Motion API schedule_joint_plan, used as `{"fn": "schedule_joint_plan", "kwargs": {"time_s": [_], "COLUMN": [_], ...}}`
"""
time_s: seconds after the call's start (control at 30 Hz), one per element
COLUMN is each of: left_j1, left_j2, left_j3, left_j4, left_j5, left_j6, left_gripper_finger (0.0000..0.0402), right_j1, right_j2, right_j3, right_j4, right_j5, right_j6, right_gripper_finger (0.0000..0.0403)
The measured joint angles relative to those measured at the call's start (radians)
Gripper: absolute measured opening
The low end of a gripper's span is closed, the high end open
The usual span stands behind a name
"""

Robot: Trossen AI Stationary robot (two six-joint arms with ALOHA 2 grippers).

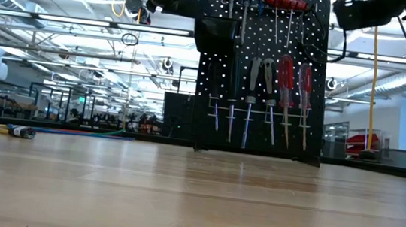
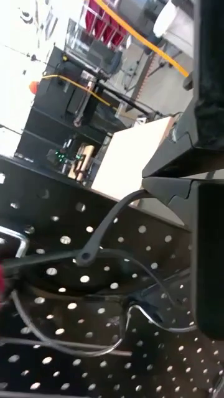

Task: Hang tools onto peg board
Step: Hang the black safety goggles on the peg board, then return to Home Position

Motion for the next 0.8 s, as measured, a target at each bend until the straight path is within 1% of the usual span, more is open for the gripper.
{"fn": "schedule_joint_plan", "kwargs": {"time_s": [0.27,0.3,0.43,0.5,0.63,0.8], "left_j1": [0.0,0.0,0.0,0.0,0.0,0.0], "left_j2": [0.0,0.0,0.0,0.0,0.0,0.0], "left_j3": [0.0,0.0,0.0,0.0,0.0,0.0], "left_j4": [0.007,0.007,0.007,0.007,0.007,-0.02], "left_j5": [0.0,0.0,0.0,0.0,0.0,0.0], "left_j6": [0.005,0.005,0.008,0.008,0.008,0.007], "left_gripper_finger": [0.018,0.018,0.018,0.018,0.018,0.018], "right_j1": [-0.064,-0.07,-0.1,-0.11,-0.097,-0.056], "right_j2": [0.082,0.09,0.113,0.116,0.094,0.034], "right_j3": [0.0,0.0,0.0,0.0,0.004,0.021], "right_j4": [0.02,0.032,0.099,0.127,0.182,0.206], "right_j5": [-0.008,-0.014,-0.091,-0.104,-0.034,-0.029], "right_j6": [0.042,0.031,-0.056,-0.101,-0.167,-0.213], "right_gripper_finger": [0.0,0.0,0.0,0.0,0.0,0.0]}}
